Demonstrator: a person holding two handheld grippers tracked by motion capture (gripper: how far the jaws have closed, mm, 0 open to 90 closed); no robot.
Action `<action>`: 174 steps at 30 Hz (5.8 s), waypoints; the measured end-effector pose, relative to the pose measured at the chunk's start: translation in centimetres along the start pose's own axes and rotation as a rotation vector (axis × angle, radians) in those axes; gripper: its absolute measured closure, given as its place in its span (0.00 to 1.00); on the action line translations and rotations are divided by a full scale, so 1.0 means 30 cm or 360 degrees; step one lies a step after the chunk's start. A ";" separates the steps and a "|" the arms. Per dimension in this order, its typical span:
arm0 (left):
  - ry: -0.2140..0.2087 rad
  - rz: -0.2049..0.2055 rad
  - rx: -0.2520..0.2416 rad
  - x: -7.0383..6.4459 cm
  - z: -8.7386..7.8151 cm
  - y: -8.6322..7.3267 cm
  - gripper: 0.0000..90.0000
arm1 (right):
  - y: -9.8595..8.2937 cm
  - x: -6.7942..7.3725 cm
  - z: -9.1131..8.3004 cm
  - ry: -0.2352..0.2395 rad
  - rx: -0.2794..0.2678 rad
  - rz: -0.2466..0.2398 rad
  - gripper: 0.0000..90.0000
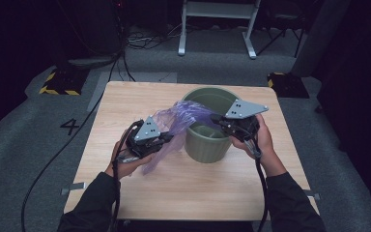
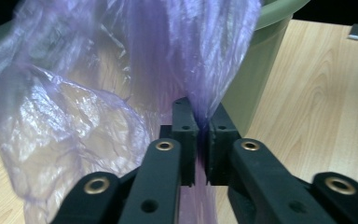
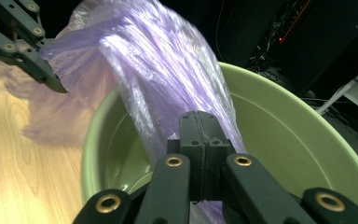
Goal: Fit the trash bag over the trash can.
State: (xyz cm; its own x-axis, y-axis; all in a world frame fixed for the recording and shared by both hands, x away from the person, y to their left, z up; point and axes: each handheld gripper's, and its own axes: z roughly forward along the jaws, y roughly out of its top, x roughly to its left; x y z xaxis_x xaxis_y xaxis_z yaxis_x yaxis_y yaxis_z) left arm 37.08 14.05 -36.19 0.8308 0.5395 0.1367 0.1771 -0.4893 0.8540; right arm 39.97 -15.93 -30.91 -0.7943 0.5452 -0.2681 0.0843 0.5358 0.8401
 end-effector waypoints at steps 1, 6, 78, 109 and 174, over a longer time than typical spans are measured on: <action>0.0000 0.0000 0.0000 0.000 0.000 0.000 0.90 | 0.000 0.000 0.000 0.0000 0.0000 0.0000 1.00; -0.0042 -0.0008 0.0023 0.005 -0.008 -0.004 0.73 | -0.015 -0.014 -0.001 -0.0038 0.0007 0.0016 1.00; 0.0191 -0.0151 -0.0016 0.024 -0.122 -0.005 0.20 | -0.033 0.008 0.000 -0.0041 -0.0093 0.0020 1.00; -0.0022 0.0044 0.0062 -0.051 -0.010 0.047 1.00 | -0.064 0.034 -0.056 0.0189 -0.0191 -0.0019 0.46; -0.0050 0.0202 0.0003 -0.140 0.006 0.090 0.97 | -0.006 0.137 0.008 0.0157 -0.0171 -0.0137 0.53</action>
State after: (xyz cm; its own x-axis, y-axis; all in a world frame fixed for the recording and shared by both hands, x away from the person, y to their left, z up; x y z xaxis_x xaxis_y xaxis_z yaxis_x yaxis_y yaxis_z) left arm 34.16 10.33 -34.56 0.8629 0.4513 0.2276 0.0705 -0.5534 0.8300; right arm 36.82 -13.63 -32.29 -0.8515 0.4314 -0.2981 -0.0473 0.5030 0.8630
